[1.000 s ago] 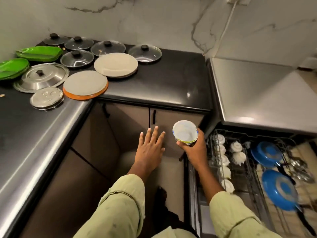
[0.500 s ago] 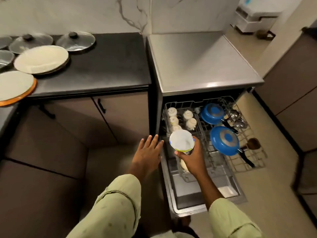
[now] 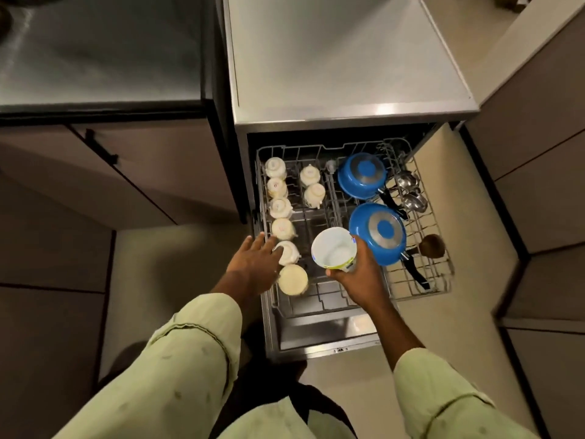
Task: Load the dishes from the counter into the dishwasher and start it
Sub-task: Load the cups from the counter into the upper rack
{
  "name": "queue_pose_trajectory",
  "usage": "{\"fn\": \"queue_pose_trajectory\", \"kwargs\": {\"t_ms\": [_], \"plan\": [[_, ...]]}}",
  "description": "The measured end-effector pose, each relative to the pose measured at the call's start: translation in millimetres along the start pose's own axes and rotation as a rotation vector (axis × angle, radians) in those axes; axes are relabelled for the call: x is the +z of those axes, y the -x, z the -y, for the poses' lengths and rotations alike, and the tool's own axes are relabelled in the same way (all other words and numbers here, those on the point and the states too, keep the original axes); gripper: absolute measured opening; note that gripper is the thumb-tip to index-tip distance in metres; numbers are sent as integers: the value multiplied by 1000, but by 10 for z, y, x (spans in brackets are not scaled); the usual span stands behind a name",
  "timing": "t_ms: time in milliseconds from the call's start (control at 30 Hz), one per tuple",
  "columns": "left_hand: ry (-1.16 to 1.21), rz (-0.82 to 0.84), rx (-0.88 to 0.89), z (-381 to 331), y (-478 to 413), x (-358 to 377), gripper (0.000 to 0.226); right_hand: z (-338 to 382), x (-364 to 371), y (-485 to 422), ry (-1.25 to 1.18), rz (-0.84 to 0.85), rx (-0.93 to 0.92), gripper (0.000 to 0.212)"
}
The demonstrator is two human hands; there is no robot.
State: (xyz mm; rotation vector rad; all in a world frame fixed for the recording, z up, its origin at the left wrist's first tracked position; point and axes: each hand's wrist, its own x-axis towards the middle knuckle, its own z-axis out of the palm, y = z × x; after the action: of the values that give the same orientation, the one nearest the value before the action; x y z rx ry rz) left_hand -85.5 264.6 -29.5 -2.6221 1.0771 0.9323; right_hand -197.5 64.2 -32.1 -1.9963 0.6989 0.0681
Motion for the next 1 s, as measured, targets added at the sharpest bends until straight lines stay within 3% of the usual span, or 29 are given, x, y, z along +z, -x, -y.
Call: {"fn": "queue_pose_trajectory", "kwargs": {"t_ms": [167,400,600,800,1000], "plan": [[13,-8,-29,184,-572,78,70,-174,103,-432,174,13,5,85],[57,110,-8,399,-1169,75,84,-547,295,-1211,554,94,-89,79],[-105,112,-31,402,-1237,181,98,-660,467,-1866,880,189,-108,81],[-130,103,-62,319,-1261,156,94,-623,630,-2185,977,322,-219,86],[-79,136,-66,331,-1292,129,99,-640,634,-2340,957,343,-296,86]]}}
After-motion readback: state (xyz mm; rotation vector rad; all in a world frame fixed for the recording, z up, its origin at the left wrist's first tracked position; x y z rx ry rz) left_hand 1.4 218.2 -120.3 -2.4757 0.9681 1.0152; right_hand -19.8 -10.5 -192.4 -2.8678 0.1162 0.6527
